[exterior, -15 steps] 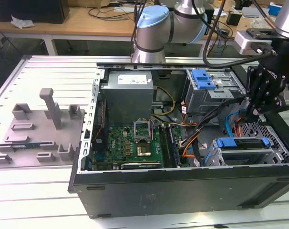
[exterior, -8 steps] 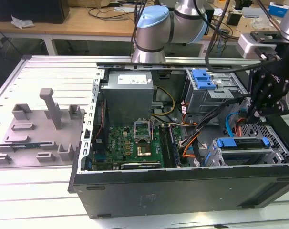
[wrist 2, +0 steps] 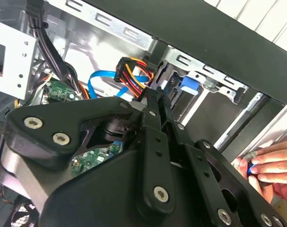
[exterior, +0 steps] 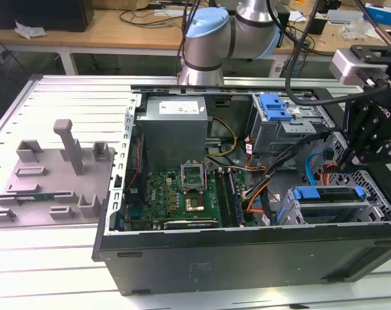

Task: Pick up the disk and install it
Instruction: 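Insert the first disk wire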

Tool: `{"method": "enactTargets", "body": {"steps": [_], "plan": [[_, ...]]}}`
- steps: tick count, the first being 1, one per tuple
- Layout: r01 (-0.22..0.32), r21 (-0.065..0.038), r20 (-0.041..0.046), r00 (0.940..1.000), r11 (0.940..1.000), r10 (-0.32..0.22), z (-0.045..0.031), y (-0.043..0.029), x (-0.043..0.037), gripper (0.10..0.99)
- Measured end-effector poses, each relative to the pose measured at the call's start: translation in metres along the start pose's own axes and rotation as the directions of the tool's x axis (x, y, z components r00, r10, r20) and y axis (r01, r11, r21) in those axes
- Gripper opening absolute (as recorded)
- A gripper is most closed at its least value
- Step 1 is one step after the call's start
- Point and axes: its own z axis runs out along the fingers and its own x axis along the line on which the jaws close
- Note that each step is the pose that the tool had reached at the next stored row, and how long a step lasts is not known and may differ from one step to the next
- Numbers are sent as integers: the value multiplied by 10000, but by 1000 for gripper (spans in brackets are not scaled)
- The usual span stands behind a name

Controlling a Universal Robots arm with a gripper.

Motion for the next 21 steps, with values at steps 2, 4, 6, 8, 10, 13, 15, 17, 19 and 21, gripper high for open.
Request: {"method": "enactTargets", "body": {"steps": [2,4,6,8,10,13,15,17,19,21], "plan": [[-2,0,0,10000,10000,2,0,1,1,169],[-2,0,-1,10000,10000,2,0,0,14,169],[-3,-1,0,10000,10000,3,0,8,22,169],[-1,0,0,10000,10000,1,1,15,27,169],[-1,-3,-5,10000,10000,1,1,17,43,169],[-2,-48,-41,10000,10000,2,3,16,72,169],[1,-87,-122,9999,10000,-2,2,15,73,169],[1,-112,-244,9997,9999,-3,4,15,74,169],[3,-112,-249,9997,9999,-6,3,15,74,169],[4,-112,-248,9997,9999,-7,4,15,74,169]]}}
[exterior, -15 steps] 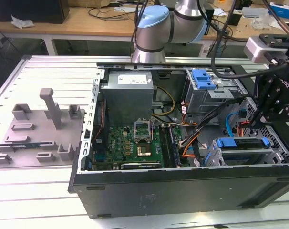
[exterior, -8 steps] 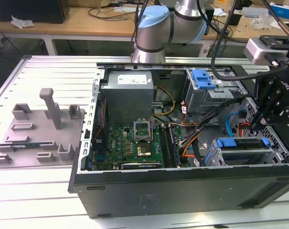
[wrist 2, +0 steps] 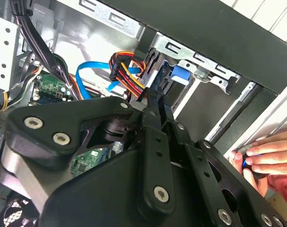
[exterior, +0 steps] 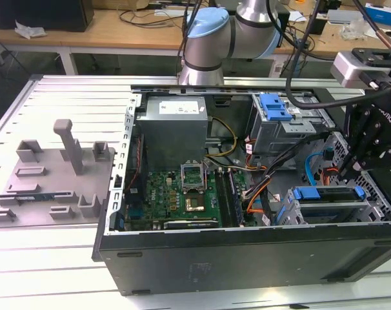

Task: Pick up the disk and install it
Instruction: 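Insert the first disk wire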

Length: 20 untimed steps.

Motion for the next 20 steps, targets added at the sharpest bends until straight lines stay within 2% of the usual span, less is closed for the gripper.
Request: {"method": "enactTargets", "body": {"steps": [4,11,20], "plan": [[0,-1,-2,10000,10000,0,0,-13,1,169],[1,-1,0,10000,10000,-1,18,-19,69,169],[0,-1,-3,10000,10000,0,56,-20,80,169]]}}
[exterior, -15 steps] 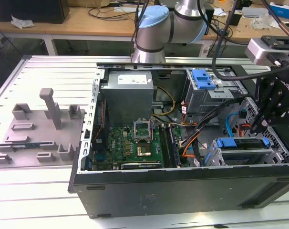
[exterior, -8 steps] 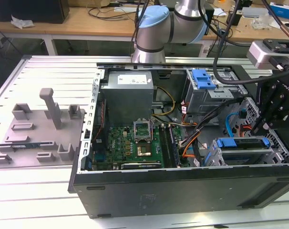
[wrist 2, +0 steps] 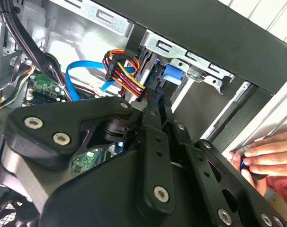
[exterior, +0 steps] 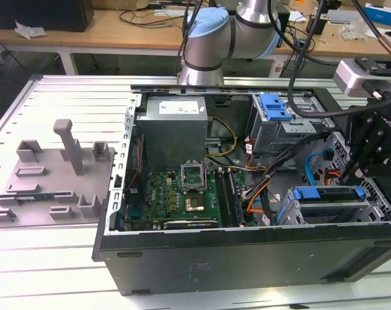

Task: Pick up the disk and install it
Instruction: 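Insert the first disk wire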

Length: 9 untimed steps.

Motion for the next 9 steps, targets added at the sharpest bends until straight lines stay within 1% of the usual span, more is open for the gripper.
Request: {"method": "enactTargets", "body": {"steps": [9], "plan": [[12,1,-1,10000,10000,-12,23,0,0,169]]}}
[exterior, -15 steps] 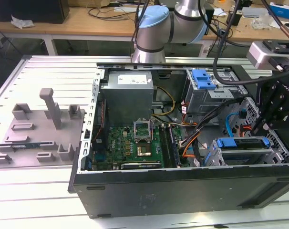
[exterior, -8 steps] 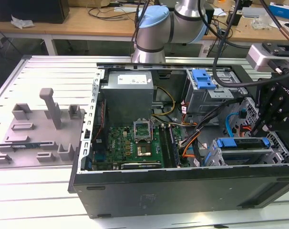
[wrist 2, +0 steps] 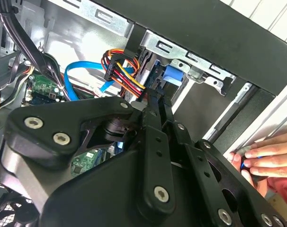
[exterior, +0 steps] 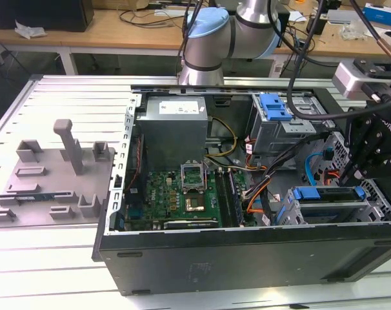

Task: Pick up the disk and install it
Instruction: 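Insert the first disk wire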

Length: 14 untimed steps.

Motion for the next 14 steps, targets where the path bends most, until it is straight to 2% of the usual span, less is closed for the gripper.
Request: {"method": "enactTargets", "body": {"steps": [14], "plan": [[177,7,1,9998,9998,-177,18,1,2,169]]}}
